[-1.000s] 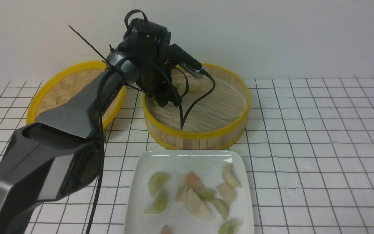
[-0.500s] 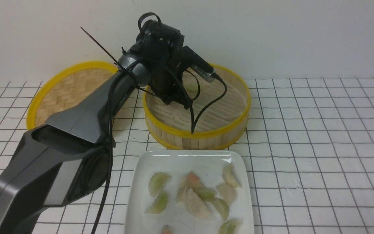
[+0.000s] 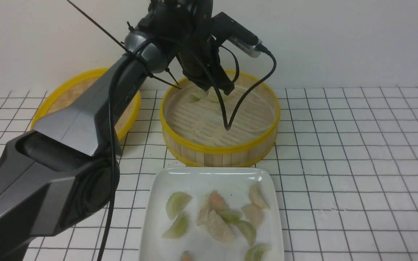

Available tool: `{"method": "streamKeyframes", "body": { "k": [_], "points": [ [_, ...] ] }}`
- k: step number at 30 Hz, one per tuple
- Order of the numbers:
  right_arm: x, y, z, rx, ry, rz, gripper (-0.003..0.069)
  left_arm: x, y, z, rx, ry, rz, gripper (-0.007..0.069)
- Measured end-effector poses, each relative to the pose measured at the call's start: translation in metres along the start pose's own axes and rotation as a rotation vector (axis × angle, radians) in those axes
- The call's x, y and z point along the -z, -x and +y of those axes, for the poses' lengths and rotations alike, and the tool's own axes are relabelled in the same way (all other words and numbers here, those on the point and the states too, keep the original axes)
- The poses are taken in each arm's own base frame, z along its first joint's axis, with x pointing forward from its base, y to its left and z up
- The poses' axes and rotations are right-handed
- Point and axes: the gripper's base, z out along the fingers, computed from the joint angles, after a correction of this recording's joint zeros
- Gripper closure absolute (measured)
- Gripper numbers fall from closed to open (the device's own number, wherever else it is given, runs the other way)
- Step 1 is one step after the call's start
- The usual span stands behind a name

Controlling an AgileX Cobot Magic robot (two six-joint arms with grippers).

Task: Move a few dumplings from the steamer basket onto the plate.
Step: Use the left arm to put the dumpling into the plate

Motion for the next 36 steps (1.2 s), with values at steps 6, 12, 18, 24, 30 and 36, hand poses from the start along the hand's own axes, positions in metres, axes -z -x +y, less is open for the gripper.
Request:
{"method": "streamKeyframes", "body": {
  "k": [6,12,18,24,30,36],
  "points": [
    [0.000,0.000,0.000,0.000,0.000,0.000,0.0669,0.016,0.004,-0.004,0.043,-0.059,-0.034,0.0631],
    [0.000,0.000,0.000,0.000,0.000,0.000,0.0669,0.072,-0.003,-0.008,0.105,-0.128,-0.039,0.0631],
    [0.000,0.000,0.000,0.000,0.000,0.000,0.0669,0.101,-0.061,-0.039,0.140,-0.254,0.148,0.0631],
    [0.000,0.000,0.000,0.000,0.000,0.000,0.0669,0.082,-0.115,-0.082,0.122,-0.342,0.358,0.0631],
    [0.000,0.000,0.000,0.000,0.000,0.000,0.0669,0.052,-0.126,-0.098,0.113,-0.364,0.426,0.0610],
    [0.000,0.000,0.000,0.000,0.000,0.000,0.0669,0.048,-0.127,-0.098,0.112,-0.363,0.433,0.0453]
  ]
}}
